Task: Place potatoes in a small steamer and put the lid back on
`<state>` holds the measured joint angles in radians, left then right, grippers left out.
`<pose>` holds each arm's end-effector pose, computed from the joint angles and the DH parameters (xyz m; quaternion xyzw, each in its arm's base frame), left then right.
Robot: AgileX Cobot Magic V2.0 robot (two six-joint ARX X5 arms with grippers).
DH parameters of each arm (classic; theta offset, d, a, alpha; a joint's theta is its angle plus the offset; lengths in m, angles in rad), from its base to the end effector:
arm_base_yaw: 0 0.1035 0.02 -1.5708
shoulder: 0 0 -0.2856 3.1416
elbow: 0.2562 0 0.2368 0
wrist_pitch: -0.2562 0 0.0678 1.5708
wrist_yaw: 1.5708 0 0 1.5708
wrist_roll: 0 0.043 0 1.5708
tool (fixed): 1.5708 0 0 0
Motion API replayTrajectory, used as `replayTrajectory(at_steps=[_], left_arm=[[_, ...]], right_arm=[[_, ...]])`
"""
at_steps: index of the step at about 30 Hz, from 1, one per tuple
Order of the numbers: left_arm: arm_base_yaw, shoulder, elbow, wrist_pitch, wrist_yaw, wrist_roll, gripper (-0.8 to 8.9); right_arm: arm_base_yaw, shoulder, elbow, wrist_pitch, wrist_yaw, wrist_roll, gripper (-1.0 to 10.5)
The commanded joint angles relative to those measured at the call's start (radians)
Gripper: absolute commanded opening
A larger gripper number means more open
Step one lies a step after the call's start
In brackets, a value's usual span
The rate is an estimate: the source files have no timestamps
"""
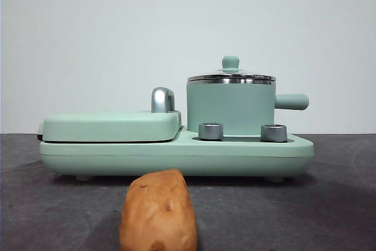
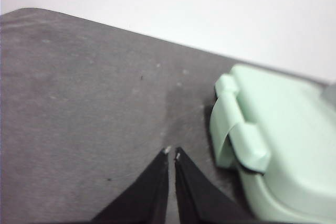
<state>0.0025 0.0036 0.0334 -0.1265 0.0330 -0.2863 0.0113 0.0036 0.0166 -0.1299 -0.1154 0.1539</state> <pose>0.0718 -0.0012 0.1606 -0.1433 0.0500 -0.0082 0.9884 0.0724 0.0058 0.1546 0.0796 0.0630 0.0585 0.9931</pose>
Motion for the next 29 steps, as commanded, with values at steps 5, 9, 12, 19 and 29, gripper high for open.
replayTrajectory(at_steps=[5, 9, 12, 19, 29], left_arm=[[-0.009, 0.01, 0.031, 0.013, 0.171, -0.242, 0.14], [-0.028, 0.042, 0.113, 0.009, 0.188, -0.291, 0.14], [-0.042, 0.093, 0.209, -0.017, 0.19, -0.291, 0.14], [-0.057, 0.302, 0.491, -0.11, 0.251, -0.257, 0.14], [-0.06, 0.658, 0.865, -0.342, 0.497, -0.061, 0.14]], right_arm=[[0.001, 0.005, 0.095, -0.035, -0.099, 0.235, 0.1], [0.002, 0.039, 0.234, -0.115, -0.1, 0.26, 0.1], [0.002, 0.092, 0.348, -0.186, -0.108, 0.258, 0.1], [0.002, 0.287, 0.614, -0.315, -0.237, 0.246, 0.1], [0.002, 0.58, 0.917, -0.5, -0.503, 0.096, 0.1]])
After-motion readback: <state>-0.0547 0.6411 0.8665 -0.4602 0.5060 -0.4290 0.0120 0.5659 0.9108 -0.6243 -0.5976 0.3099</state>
